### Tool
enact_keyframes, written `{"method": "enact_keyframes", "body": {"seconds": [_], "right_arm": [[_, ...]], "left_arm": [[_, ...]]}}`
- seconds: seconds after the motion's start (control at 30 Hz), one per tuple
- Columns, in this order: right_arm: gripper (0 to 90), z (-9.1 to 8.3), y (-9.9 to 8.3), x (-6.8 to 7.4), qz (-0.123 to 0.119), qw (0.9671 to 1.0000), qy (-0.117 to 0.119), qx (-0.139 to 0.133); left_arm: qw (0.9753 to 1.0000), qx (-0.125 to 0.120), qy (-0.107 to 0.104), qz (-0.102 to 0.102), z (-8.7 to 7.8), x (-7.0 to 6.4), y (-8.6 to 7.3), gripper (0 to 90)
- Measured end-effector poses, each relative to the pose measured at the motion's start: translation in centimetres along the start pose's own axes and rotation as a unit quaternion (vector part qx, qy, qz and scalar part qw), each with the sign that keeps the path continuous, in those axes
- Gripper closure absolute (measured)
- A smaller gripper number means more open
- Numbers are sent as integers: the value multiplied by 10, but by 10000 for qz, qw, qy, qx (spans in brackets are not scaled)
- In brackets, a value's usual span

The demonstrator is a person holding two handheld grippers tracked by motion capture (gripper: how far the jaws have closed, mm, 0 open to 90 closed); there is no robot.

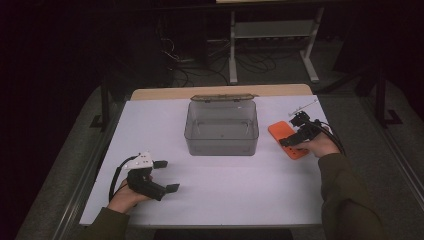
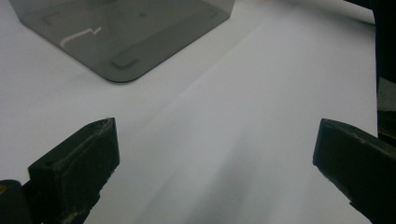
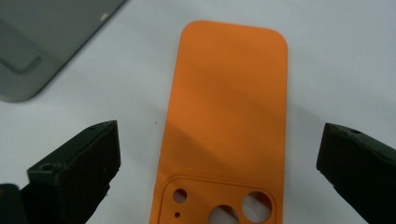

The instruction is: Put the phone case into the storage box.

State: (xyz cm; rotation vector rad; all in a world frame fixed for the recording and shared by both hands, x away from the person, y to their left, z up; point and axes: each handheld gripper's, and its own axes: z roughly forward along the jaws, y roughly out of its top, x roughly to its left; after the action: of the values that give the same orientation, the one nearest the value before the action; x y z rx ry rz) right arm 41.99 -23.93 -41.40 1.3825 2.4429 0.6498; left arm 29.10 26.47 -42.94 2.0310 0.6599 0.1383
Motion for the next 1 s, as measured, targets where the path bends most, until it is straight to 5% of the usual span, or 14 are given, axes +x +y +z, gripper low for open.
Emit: {"method": "enact_keyframes", "body": {"seconds": [1.0], "right_arm": [[71, 25, 6, -4, -51, 9970, 131, 760]], "left_arm": [[10000, 6, 1, -33, -1, 0, 0, 0]]}}
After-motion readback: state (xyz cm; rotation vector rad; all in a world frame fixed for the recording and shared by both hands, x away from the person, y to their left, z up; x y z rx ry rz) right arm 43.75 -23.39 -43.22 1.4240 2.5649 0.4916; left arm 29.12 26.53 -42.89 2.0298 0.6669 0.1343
